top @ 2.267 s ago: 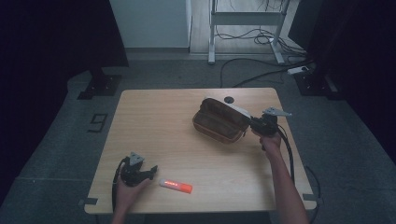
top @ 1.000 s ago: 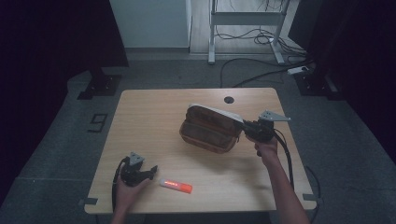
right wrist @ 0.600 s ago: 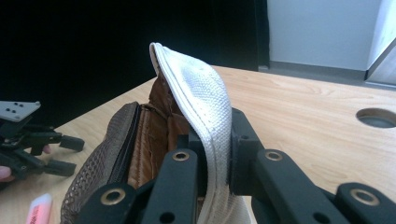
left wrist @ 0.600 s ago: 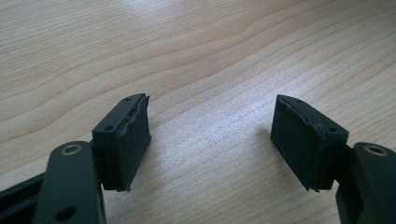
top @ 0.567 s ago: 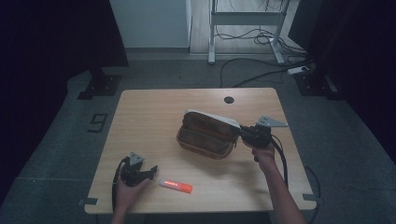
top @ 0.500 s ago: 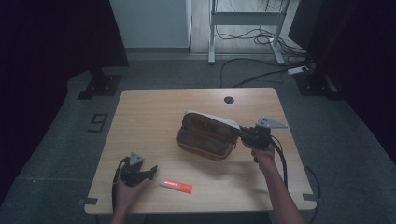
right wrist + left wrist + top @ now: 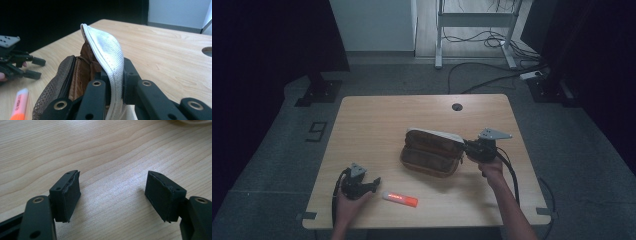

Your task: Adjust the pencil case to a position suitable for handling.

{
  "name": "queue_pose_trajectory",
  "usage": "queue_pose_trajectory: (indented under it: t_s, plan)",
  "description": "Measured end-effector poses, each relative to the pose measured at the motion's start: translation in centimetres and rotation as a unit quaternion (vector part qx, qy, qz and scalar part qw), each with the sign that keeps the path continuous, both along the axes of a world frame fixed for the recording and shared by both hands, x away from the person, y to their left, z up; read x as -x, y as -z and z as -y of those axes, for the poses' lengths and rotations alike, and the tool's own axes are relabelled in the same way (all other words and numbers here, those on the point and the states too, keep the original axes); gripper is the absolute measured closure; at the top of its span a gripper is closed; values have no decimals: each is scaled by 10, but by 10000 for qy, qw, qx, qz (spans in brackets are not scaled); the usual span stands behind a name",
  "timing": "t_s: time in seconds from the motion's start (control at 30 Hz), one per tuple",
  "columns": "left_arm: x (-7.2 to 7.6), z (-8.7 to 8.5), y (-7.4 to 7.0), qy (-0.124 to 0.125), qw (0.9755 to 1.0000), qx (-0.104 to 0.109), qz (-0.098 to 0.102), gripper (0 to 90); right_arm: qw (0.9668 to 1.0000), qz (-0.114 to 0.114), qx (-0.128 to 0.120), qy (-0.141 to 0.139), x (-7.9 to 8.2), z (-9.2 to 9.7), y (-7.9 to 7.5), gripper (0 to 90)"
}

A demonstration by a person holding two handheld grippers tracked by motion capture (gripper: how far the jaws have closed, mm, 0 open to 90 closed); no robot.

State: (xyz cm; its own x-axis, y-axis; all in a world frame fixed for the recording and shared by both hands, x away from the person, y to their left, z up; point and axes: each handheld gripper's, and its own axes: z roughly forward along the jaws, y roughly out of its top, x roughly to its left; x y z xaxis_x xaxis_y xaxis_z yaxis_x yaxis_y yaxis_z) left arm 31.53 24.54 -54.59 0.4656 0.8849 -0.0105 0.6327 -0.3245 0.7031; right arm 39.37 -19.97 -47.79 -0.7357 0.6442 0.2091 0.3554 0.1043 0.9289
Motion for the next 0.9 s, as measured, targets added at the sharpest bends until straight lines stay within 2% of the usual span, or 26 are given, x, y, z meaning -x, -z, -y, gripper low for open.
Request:
queue_pose_trajectory:
  t_s: [0.13, 0.3, 0.43, 0.5, 0.53, 0.57, 0.67, 0.9]
  plan:
    - [0, 0, 0, 0, 10000, 0, 0, 279, 9999, -64, 118, 29, -1, -3, 3, 811]
    - [0, 0, 0, 3, 10000, 3, 0, 279, 9999, -101, 116, 53, -2, -3, 5, 810]
    - [0, 0, 0, 0, 10000, 1, 0, 279, 9988, -233, 377, 187, -4, -2, 7, 788]
    - [0, 0, 0, 1, 10000, -1, 0, 279, 9972, -376, 582, 265, -5, -1, 8, 771]
    - [0, 0, 0, 3, 10000, 2, 0, 279, 9952, -476, 801, 303, -6, -1, 10, 758]
    - [0, 0, 0, 0, 10000, 1, 1, 279, 9952, -476, 801, 303, -6, -1, 10, 758]
    - [0, 0, 0, 4, 10000, 3, -1, 279, 9914, -554, 1126, 364, -7, -2, 14, 746]
    - [0, 0, 0, 1, 10000, 0, 0, 279, 9857, -680, 1480, 422, -9, -3, 18, 708]
